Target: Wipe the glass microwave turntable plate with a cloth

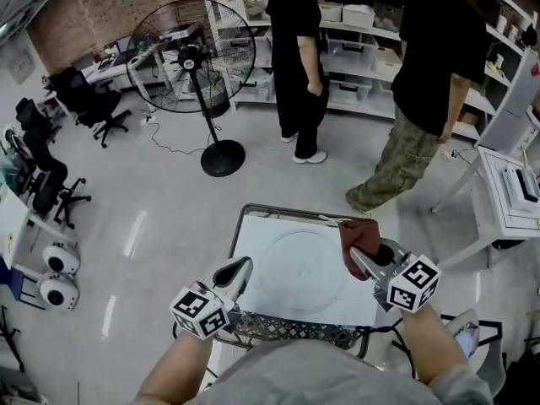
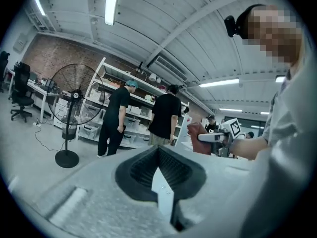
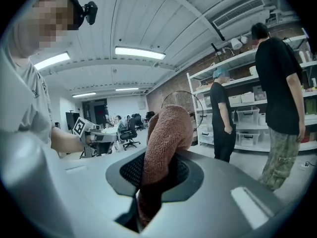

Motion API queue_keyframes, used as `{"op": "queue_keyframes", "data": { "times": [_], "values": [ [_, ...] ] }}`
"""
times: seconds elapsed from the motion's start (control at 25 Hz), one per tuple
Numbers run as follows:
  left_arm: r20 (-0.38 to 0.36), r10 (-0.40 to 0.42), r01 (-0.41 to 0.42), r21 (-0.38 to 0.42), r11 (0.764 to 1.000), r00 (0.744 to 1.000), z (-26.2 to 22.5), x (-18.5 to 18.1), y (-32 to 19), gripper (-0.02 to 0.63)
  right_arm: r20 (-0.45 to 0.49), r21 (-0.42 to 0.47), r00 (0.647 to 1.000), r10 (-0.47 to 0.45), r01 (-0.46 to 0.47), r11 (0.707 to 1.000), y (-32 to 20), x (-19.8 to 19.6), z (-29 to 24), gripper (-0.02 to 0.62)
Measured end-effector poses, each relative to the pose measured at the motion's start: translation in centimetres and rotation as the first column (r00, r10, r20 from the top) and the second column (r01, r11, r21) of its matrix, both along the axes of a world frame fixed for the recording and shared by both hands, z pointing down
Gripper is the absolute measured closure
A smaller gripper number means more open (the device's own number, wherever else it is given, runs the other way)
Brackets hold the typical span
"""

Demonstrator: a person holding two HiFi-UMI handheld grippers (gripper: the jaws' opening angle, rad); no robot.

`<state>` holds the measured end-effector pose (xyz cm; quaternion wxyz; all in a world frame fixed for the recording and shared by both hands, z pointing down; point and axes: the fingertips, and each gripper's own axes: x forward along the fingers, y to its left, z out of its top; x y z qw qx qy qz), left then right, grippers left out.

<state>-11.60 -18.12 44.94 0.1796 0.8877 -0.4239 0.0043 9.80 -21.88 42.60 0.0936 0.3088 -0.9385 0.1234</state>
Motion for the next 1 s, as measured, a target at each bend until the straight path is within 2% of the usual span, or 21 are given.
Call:
{"op": "queue_keyframes", "data": {
  "times": [0.08,0.24,0.4,0.56,0.68,0.8,0.88,1.0],
  "values": [
    [0.006,0.028,-0.028,-0.008,1.000,1.000,0.6,-0.1,-0.1,0.606,-0.028,-0.011,1.000,-0.013,0.012,1.000,-0.4,-1.5,0.6,0.531],
    [-0.027,0.087,-0.088,-0.029,0.996,0.996,2.1,-0.3,-0.7,0.606,-0.135,-0.024,0.990,-0.040,0.037,0.999,-1.9,-4.8,2.5,0.531],
    [-0.049,0.130,-0.132,-0.042,0.990,0.990,3.1,-0.9,-1.3,0.606,-0.288,-0.039,0.951,-0.118,0.111,0.993,-3.7,-9.1,5.3,0.531],
    [-0.065,0.134,-0.137,-0.048,0.989,0.989,3.6,-2.9,-1.6,0.606,-0.442,-0.111,0.863,-0.244,0.217,0.970,-5.3,-14.2,9.8,0.531],
    [-0.065,0.120,-0.124,-0.052,0.991,0.991,4.2,-4.1,-1.6,0.606,-0.543,-0.179,0.769,-0.337,0.286,0.941,-5.9,-16.6,13.8,0.531],
    [-0.072,0.095,-0.099,-0.060,0.993,0.993,4.6,-5.0,-1.5,0.606,-0.623,-0.237,0.677,-0.393,0.315,0.919,-6.3,-17.3,16.7,0.531],
    [-0.088,0.072,-0.078,-0.072,0.994,0.994,4.6,-5.7,-1.3,0.606,-0.647,-0.266,0.641,-0.412,0.316,0.910,-6.7,-17.4,17.5,0.531],
    [-0.098,0.054,-0.062,-0.086,0.994,0.994,4.8,-6.5,-0.9,0.606,-0.650,-0.296,0.627,-0.429,0.311,0.903,-7.2,-17.3,18.0,0.531]
  ]
}}
